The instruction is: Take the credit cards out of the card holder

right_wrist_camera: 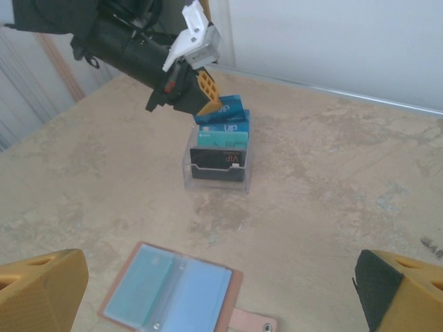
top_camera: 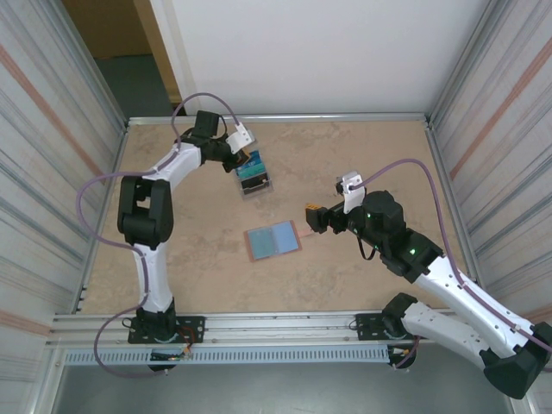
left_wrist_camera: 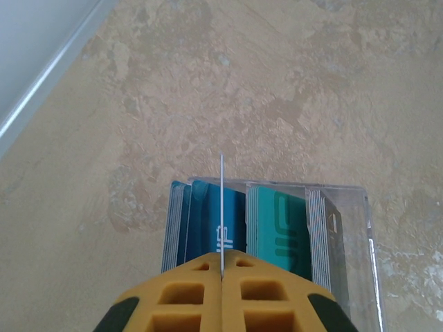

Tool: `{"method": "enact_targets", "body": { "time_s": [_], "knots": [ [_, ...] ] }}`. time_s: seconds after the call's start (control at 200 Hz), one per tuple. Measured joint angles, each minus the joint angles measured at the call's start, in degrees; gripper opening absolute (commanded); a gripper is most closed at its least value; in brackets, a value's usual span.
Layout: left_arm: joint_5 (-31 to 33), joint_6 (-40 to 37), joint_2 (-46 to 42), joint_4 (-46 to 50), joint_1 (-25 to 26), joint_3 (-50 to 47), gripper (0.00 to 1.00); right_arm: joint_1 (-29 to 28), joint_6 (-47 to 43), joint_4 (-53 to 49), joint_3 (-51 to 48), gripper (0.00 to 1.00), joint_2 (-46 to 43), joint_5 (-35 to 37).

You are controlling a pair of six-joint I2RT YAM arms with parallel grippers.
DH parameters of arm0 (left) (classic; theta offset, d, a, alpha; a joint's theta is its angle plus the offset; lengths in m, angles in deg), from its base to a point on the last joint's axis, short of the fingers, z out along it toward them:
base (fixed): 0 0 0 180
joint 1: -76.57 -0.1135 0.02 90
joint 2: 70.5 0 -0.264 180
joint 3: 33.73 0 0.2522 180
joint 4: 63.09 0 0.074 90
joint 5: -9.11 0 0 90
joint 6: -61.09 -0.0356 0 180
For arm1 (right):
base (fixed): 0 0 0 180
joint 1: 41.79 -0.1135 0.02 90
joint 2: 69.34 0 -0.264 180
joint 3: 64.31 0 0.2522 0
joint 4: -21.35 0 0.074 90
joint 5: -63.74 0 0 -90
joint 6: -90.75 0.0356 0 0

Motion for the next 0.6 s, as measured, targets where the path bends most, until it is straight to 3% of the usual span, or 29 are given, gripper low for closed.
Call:
{"method": "enact_targets", "body": {
  "time_s": [0.596],
  "knots": [
    [-1.11,-3.56,4.37,5.01,-0.02,3.74,0.0,0.37,0.42,0.0,0.0,0.99,0.0,-0.04]
  ]
}}
